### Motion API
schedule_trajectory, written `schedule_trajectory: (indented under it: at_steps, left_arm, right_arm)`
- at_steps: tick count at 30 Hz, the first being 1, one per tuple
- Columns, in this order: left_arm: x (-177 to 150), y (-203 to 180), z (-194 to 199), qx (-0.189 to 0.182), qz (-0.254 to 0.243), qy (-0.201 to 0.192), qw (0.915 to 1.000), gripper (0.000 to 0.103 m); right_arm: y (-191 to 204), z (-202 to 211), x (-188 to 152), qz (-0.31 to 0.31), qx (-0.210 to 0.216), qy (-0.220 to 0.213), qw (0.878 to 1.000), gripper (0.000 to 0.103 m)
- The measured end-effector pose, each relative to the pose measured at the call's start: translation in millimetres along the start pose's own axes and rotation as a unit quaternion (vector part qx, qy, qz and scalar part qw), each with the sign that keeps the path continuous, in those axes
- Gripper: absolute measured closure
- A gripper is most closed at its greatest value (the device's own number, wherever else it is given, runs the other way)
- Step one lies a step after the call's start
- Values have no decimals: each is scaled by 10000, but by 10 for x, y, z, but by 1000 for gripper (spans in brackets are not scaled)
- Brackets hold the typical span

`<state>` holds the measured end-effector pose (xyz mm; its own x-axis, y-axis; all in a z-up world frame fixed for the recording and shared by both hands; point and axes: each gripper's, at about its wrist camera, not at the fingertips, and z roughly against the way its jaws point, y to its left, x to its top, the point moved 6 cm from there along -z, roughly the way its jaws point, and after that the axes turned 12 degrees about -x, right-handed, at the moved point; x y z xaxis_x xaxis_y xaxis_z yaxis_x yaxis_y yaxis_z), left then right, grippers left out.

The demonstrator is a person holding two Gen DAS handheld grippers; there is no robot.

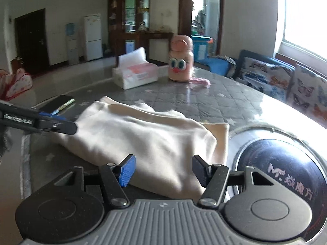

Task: Fold clothes
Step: 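Press the folded sweatshirt flat with both open grippers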

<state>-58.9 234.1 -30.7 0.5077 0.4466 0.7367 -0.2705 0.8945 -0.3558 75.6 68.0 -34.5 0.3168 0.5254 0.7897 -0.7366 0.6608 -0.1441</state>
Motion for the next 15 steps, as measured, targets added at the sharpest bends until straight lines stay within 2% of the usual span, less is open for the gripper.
schedule_trajectory:
  at_steps: [4,5,7,10,15]
  left_arm:
    - [-58,85,-31,82,89,103,9999,49]
    - [-65,90,-22,79,100,99,9999,48]
    - [-63,86,-8,73,105,86,9999,47]
    - [-59,59,4,70,101,80,9999,40]
    - [-83,8,19,72,79,111,9999,25]
  right_arm:
    - [0,-49,-63,93,-56,75,9999,37]
    - [-2,-44,-67,92,-50,62,9999,31]
    - [-15,-9,-53,57,-81,-4,10000,26]
    - [-29,22,-49,13,-99,-42,9999,19]
    - [-48,43,-88,-138,-70,4,9999,14]
